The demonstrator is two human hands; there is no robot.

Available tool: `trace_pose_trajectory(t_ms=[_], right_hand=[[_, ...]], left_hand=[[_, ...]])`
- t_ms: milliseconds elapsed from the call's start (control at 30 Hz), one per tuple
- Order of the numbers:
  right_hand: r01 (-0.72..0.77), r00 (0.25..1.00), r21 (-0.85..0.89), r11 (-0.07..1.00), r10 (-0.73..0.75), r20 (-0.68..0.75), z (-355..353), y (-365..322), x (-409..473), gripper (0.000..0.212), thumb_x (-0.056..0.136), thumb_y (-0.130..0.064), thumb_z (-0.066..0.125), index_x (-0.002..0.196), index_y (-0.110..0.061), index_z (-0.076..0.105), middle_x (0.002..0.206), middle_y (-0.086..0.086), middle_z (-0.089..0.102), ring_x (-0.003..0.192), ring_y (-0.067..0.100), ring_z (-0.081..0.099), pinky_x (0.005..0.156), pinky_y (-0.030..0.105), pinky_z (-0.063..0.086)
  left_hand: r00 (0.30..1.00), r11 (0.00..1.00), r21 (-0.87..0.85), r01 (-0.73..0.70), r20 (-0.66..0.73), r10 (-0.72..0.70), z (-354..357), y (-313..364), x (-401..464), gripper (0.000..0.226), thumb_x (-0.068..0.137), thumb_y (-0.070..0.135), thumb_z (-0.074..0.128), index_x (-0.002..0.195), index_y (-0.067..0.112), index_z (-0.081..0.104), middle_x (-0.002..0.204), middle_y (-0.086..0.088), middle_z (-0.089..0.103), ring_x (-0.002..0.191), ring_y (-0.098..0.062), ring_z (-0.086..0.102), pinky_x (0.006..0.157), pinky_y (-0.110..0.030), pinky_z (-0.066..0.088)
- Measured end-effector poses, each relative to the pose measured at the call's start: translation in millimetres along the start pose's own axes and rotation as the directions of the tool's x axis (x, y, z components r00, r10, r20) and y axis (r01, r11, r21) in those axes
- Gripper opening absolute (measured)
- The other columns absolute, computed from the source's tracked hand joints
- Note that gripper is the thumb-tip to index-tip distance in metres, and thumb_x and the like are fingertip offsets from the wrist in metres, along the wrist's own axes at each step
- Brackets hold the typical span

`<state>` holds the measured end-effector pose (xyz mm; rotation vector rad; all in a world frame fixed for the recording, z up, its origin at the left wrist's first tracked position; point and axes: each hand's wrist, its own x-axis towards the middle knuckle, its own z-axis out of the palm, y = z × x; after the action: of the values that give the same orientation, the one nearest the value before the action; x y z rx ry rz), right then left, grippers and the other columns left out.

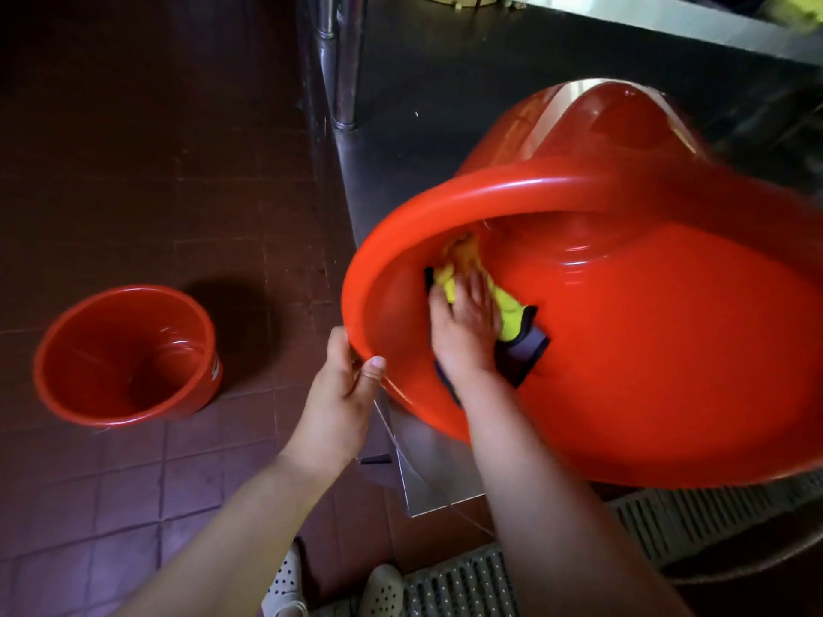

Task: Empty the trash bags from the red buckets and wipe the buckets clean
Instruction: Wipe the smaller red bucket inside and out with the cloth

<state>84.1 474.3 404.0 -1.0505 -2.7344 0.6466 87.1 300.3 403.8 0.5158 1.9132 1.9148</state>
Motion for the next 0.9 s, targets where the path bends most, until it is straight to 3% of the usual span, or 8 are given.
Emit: trace_pose_trajectory(t_ms=[67, 133, 233, 467, 567, 700, 767, 900], right_hand=[[0.119, 0.993, 0.078, 0.990, -0.118, -0.014, 2.4, -12.5, -50.7, 0.061, 0.092, -0.047, 0.034, 0.146, -0.018, 0.033, 0.154, 0.011, 0.027, 0.143, 0.026, 0.022, 0.115, 0.036, 0.012], [0.259, 0.966, 0.068, 0.963, -0.260, 0.001, 1.4, -13.7, -91.4, 0.060, 0.093, -0.049, 0.031, 0.148, -0.028, 0.020, 0.155, 0.007, 0.026, 0.142, 0.026, 0.023, 0.115, 0.038, 0.016], [0.363, 0.930, 0.045, 0.931, -0.365, 0.052, -4.9, 2.0, -93.0, 0.057, 0.094, -0.047, 0.031, 0.146, -0.038, 0.009, 0.157, 0.000, 0.017, 0.144, 0.024, 0.019, 0.116, 0.037, 0.015], [0.336, 0.940, -0.260, 0.905, -0.303, 0.157, -15.1, 40.2, 21.3, 0.055, 0.098, -0.038, 0.041, 0.148, -0.021, 0.027, 0.158, 0.003, 0.018, 0.144, 0.021, 0.020, 0.113, 0.031, 0.016], [0.188, 0.981, -0.351, 0.917, -0.158, 0.112, -20.5, 55.1, 66.7, 0.055, 0.098, -0.043, 0.037, 0.148, -0.024, 0.026, 0.158, -0.002, 0.016, 0.144, 0.020, 0.018, 0.113, 0.033, 0.015], [0.143, 0.990, -0.365, 0.920, -0.124, 0.075, -15.0, 57.2, 76.9, 0.056, 0.097, -0.045, 0.036, 0.149, -0.027, 0.023, 0.158, -0.005, 0.015, 0.145, 0.018, 0.013, 0.114, 0.037, 0.011], [0.131, 0.991, -0.346, 0.929, -0.108, 0.085, -16.7, 54.9, 75.5, 0.055, 0.098, -0.044, 0.035, 0.149, -0.026, 0.023, 0.159, -0.004, 0.013, 0.145, 0.018, 0.011, 0.114, 0.036, 0.010], [0.102, 0.994, -0.295, 0.950, -0.090, 0.053, -13.7, 37.6, 50.8, 0.055, 0.098, -0.043, 0.038, 0.148, -0.023, 0.028, 0.158, 0.000, 0.016, 0.144, 0.018, 0.015, 0.114, 0.034, 0.010]], left_hand=[[1.000, 1.000, 0.012, -0.017, -0.009, 0.017, 0.7, 2.6, 0.2, 0.023, 0.092, 0.023, 0.047, 0.110, 0.009, 0.044, 0.092, 0.014, 0.054, 0.083, 0.007, 0.047, 0.081, -0.016, 0.041], [1.000, 0.999, 0.030, -0.024, -0.010, 0.024, -2.5, 5.0, 0.3, 0.021, 0.096, 0.015, 0.049, 0.113, 0.005, 0.043, 0.095, 0.008, 0.055, 0.084, 0.007, 0.048, 0.082, -0.014, 0.040], [0.998, 0.994, 0.079, -0.070, 0.006, 0.070, -8.8, 12.7, 0.3, 0.013, 0.095, 0.008, 0.049, 0.106, 0.013, 0.045, 0.089, 0.009, 0.052, 0.079, 0.009, 0.048, 0.076, -0.008, 0.040], [0.983, 0.976, 0.118, -0.182, 0.045, 0.178, -43.7, 48.3, 24.1, 0.023, 0.091, 0.027, 0.049, 0.114, 0.030, 0.045, 0.093, 0.010, 0.058, 0.088, -0.004, 0.054, 0.082, -0.027, 0.045], [0.972, 0.969, 0.080, -0.232, 0.052, 0.228, -50.1, 62.6, 37.5, 0.026, 0.089, 0.027, 0.055, 0.113, 0.035, 0.046, 0.097, 0.021, 0.061, 0.087, 0.000, 0.059, 0.076, -0.016, 0.046], [0.997, 0.990, -0.123, -0.071, 0.000, 0.072, -51.8, 47.1, 36.8, 0.037, 0.085, 0.023, 0.066, 0.117, 0.019, 0.049, 0.111, 0.007, 0.064, 0.102, -0.006, 0.062, 0.083, -0.016, 0.047], [0.997, 0.991, -0.119, 0.066, 0.054, -0.060, -45.7, 25.2, 20.5, 0.026, 0.086, 0.015, 0.063, 0.110, 0.016, 0.055, 0.103, 0.006, 0.068, 0.098, -0.002, 0.062, 0.084, -0.017, 0.046], [0.979, 0.954, -0.231, 0.191, 0.113, -0.169, -25.9, -0.2, -4.6, 0.022, 0.087, 0.002, 0.056, 0.108, 0.004, 0.060, 0.105, -0.006, 0.070, 0.105, -0.017, 0.063, 0.098, -0.036, 0.048]])
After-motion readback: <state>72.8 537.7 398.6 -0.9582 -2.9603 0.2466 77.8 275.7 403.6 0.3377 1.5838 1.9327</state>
